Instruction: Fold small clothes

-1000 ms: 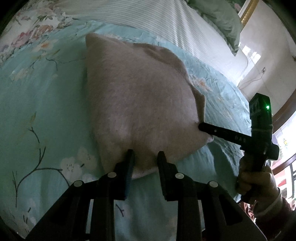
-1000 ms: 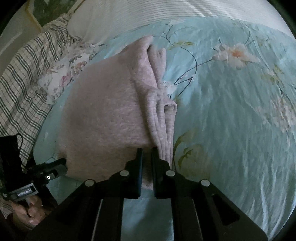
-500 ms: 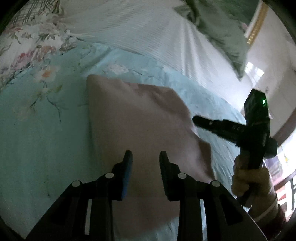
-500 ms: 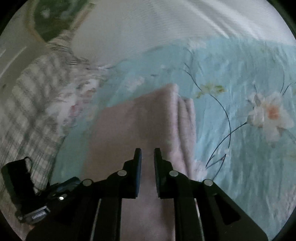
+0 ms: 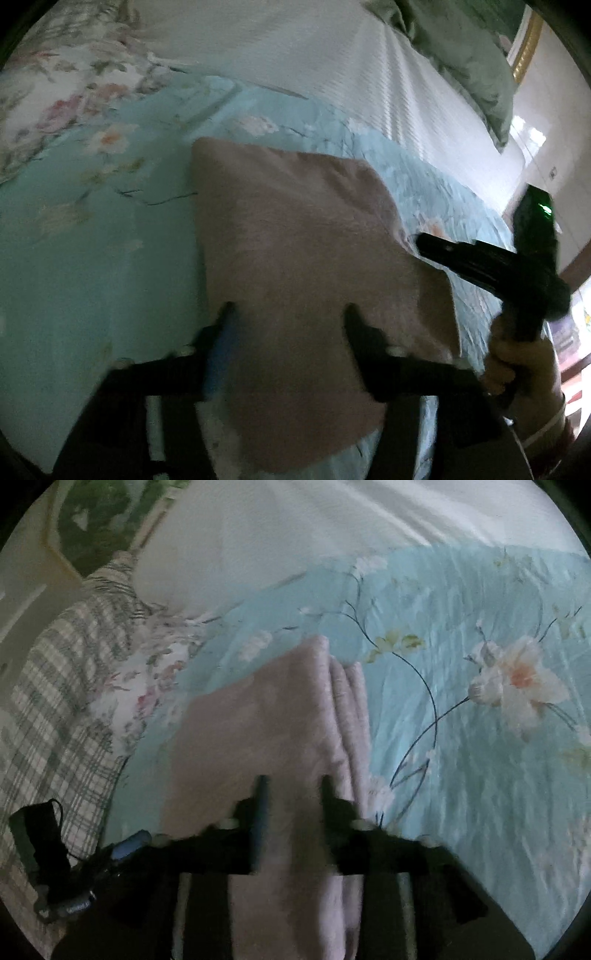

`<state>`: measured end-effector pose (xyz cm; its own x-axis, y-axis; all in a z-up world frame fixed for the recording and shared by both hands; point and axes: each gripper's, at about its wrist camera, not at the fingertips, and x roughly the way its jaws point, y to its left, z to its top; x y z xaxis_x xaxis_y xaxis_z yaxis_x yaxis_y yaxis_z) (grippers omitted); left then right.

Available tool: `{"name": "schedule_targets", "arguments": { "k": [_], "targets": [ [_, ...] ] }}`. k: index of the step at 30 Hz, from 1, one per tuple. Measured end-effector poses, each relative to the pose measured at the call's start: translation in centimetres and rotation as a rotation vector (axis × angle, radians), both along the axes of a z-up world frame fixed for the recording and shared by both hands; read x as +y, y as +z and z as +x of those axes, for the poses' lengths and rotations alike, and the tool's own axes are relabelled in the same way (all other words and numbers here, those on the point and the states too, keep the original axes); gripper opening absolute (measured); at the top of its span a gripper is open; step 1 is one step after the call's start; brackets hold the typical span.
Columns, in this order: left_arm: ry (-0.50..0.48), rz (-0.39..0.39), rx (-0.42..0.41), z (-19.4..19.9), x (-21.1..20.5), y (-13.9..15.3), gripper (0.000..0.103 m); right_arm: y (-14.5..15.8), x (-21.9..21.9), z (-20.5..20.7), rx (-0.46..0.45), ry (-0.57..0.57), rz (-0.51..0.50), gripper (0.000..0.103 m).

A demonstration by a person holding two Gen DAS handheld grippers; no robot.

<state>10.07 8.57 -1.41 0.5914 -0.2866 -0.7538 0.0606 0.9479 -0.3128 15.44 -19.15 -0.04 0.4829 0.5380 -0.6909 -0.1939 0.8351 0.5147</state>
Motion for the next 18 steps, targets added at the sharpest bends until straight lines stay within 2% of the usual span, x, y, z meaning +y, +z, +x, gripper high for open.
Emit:
{"name": "schedule_targets", "arguments": {
  "k": [2,3,4,7,12,15,18],
  "targets": [
    [0.044,0.007,0.001,-1.5,0.4,0.3,0.083,1.0,-0.2,-1.6,-0.027,0.004,-0.007,0.051],
    [0.059,0.012,0.01,-2.1,0.6,0.3,0.086,1.4,-0.4,-2.5,-0.037,0.005,-0.014,0.052],
    [0.081,0.021,0.023,-2.9,0.9,0.2,0.086,1.8,-0.5,-3.8,-0.046,0.006,-0.032,0.054],
    [0.124,0.09,0.057,-5.0,1.2,-0.5,0.086,2.1,-0.8,-6.7,-0.06,0.004,-0.09,0.074],
    [0.185,0.221,0.053,-9.8,1.1,-1.8,0.086,1.0,-1.1,-12.2,-0.085,0.062,-0.193,0.089],
    [0.208,0.29,0.027,-12.1,0.9,-2.4,0.086,-0.5,-1.6,-15.1,-0.049,0.062,-0.227,0.09],
    [0.158,0.323,0.072,-13.2,0.3,-3.0,0.086,-1.8,-2.2,-16.8,0.009,0.069,-0.212,0.09]
  ]
}}
